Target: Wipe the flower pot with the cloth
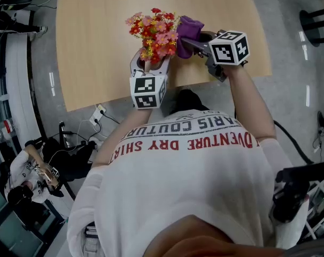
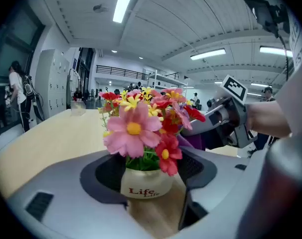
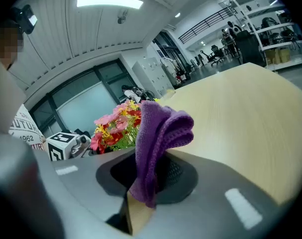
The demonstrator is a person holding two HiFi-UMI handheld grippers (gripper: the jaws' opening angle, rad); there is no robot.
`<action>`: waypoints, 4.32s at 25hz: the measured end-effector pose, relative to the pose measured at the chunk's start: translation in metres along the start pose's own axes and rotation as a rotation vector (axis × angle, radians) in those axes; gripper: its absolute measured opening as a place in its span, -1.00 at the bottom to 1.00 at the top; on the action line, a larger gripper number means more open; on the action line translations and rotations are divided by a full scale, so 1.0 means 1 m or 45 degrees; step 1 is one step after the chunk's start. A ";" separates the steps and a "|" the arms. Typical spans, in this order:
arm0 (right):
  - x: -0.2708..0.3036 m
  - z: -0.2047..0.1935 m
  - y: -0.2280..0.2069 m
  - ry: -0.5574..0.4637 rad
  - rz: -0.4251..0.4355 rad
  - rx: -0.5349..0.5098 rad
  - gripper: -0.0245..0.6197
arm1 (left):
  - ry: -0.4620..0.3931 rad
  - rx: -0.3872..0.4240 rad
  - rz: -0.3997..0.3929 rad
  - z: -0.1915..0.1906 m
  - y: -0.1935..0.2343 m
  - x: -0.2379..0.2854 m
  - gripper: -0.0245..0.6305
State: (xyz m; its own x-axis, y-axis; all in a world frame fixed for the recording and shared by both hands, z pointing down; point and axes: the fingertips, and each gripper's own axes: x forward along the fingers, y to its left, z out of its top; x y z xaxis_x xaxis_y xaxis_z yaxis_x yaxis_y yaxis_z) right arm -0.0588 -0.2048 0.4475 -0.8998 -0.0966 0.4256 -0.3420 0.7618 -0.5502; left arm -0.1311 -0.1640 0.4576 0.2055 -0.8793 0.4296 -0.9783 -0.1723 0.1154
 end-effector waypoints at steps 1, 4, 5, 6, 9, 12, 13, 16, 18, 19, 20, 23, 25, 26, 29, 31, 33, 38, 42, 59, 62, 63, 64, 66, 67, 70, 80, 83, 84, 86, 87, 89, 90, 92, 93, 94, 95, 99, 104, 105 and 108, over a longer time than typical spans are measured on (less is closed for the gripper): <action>-0.001 -0.001 0.000 0.000 -0.006 0.002 -0.72 | 0.009 0.000 0.010 -0.001 0.002 0.001 -0.04; -0.005 -0.001 -0.001 -0.006 -0.017 0.014 -0.72 | 0.028 -0.019 0.022 -0.003 0.006 0.003 -0.04; -0.006 -0.002 -0.003 -0.009 -0.020 0.019 -0.72 | 0.027 -0.020 0.020 -0.004 0.007 0.003 -0.04; -0.007 -0.002 -0.004 -0.011 -0.021 0.023 -0.72 | 0.026 -0.014 0.017 -0.004 0.007 0.003 -0.04; -0.013 -0.005 -0.010 -0.014 -0.024 0.032 -0.72 | 0.027 0.027 0.016 -0.006 0.005 0.004 -0.08; -0.017 -0.006 -0.012 -0.019 -0.023 0.039 -0.72 | 0.028 0.068 -0.006 -0.006 0.001 0.003 -0.13; -0.017 -0.006 -0.012 -0.017 -0.022 0.040 -0.72 | 0.028 0.080 -0.029 -0.006 0.001 0.002 -0.14; -0.012 -0.005 -0.012 0.000 -0.013 0.042 -0.72 | 0.028 0.131 -0.141 -0.006 0.005 0.000 -0.19; -0.009 -0.006 -0.013 0.006 -0.007 0.051 -0.72 | 0.045 0.174 -0.229 -0.007 0.011 -0.001 -0.20; -0.008 -0.007 -0.013 0.008 -0.003 0.056 -0.72 | 0.060 0.195 -0.274 -0.007 0.014 -0.002 -0.20; -0.007 -0.008 -0.014 0.012 0.000 0.060 -0.72 | 0.077 0.218 -0.321 -0.007 0.017 -0.002 -0.20; -0.003 -0.012 -0.014 0.036 0.009 0.062 -0.72 | 0.141 0.306 -0.490 -0.009 0.028 -0.003 -0.20; 0.002 -0.013 -0.014 0.053 0.017 0.063 -0.72 | 0.201 0.376 -0.613 -0.010 0.038 -0.004 -0.20; 0.004 -0.014 -0.014 0.061 0.024 0.062 -0.72 | 0.233 0.415 -0.672 -0.010 0.042 -0.006 -0.20; 0.005 -0.016 -0.015 0.093 0.052 0.053 -0.72 | 0.316 0.521 -0.826 -0.010 0.047 -0.006 -0.21; 0.006 -0.017 -0.017 0.113 0.066 0.047 -0.72 | 0.361 0.566 -0.889 -0.010 0.047 -0.006 -0.21; 0.009 -0.018 -0.019 0.130 0.080 0.045 -0.72 | 0.383 0.586 -0.908 -0.010 0.046 -0.005 -0.21; 0.013 -0.016 -0.024 0.142 0.084 0.044 -0.72 | 0.343 0.531 -0.833 -0.010 0.042 -0.007 -0.19; 0.012 -0.015 -0.022 0.134 0.075 0.043 -0.72 | 0.213 0.427 -0.681 0.001 0.044 -0.013 -0.02; 0.000 -0.009 -0.008 0.056 0.034 0.073 -0.72 | -0.038 -0.036 -0.105 0.014 0.024 -0.014 0.25; -0.003 -0.009 -0.010 0.046 0.027 0.081 -0.72 | -0.019 -0.068 -0.091 0.006 0.019 -0.016 0.25; -0.004 -0.010 -0.012 0.043 0.023 0.086 -0.72 | -0.019 -0.080 -0.070 0.004 0.018 -0.015 0.25; -0.005 -0.011 -0.013 0.040 0.021 0.090 -0.72 | -0.022 -0.093 -0.042 0.003 0.018 -0.012 0.25; -0.006 -0.013 -0.015 0.038 0.021 0.094 -0.72 | -0.026 -0.129 0.020 0.002 0.021 -0.007 0.25; -0.006 -0.012 -0.015 0.037 0.021 0.095 -0.72 | -0.027 -0.148 0.043 0.003 0.024 -0.004 0.25; -0.004 -0.010 -0.012 0.037 0.019 0.095 -0.72 | -0.029 -0.170 0.074 0.007 0.032 0.000 0.25; -0.019 -0.021 -0.029 0.051 0.074 0.099 -0.72 | 0.057 0.031 -0.140 -0.006 0.021 0.004 0.12; -0.027 -0.013 -0.034 0.078 0.102 0.090 -0.72 | 0.115 0.157 -0.297 0.003 0.019 0.009 0.12; -0.026 -0.011 -0.036 0.087 0.113 0.089 -0.72 | 0.135 0.197 -0.356 0.004 0.019 0.011 0.12; -0.019 -0.010 -0.037 0.102 0.136 0.086 -0.72 | 0.175 0.293 -0.479 0.002 0.025 0.013 0.12; -0.012 -0.011 -0.035 0.111 0.150 0.082 -0.72 | 0.197 0.348 -0.542 0.000 0.030 0.012 0.12; 0.001 -0.014 -0.029 0.133 0.181 0.072 -0.72 | 0.250 0.443 -0.668 -0.007 0.039 0.006 0.12; 0.004 -0.017 -0.027 0.145 0.200 0.065 -0.72 | 0.282 0.476 -0.729 -0.011 0.040 0.003 0.12; 0.003 -0.025 -0.022 0.169 0.247 0.049 -0.72 | 0.358 0.533 -0.840 -0.020 0.033 -0.005 0.11; 0.002 -0.031 -0.018 0.182 0.273 0.038 -0.72 | 0.397 0.563 -0.888 -0.025 0.028 -0.011 0.11; 0.000 -0.035 -0.015 0.198 0.299 0.025 -0.72 | 0.434 0.591 -0.931 -0.030 0.023 -0.015 0.11; 0.000 -0.038 -0.013 0.215 0.322 0.013 -0.72 | 0.467 0.615 -0.967 -0.034 0.019 -0.019 0.11; 0.012 -0.035 -0.012 0.302 0.411 -0.031 -0.72 | 0.577 0.690 -1.056 -0.040 0.013 -0.022 0.11; 0.023 -0.022 -0.001 0.392 0.543 -0.087 -0.72 | 0.669 0.838 -1.117 -0.042 0.007 -0.020 0.11; 0.029 -0.019 0.001 0.402 0.561 -0.099 -0.72 | 0.684 0.870 -1.130 -0.042 0.009 -0.019 0.09; 0.049 -0.017 0.010 0.419 0.601 -0.114 -0.72 | 0.708 0.925 -1.175 -0.045 0.018 -0.016 0.09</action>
State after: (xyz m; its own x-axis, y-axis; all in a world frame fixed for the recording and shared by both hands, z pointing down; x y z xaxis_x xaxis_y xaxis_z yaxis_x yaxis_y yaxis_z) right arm -0.1021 -0.1913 0.4749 -0.8126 0.4602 0.3575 0.1129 0.7263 -0.6781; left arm -0.1509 -0.1332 0.4931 0.6194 -0.0369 0.7842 -0.2255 -0.9652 0.1327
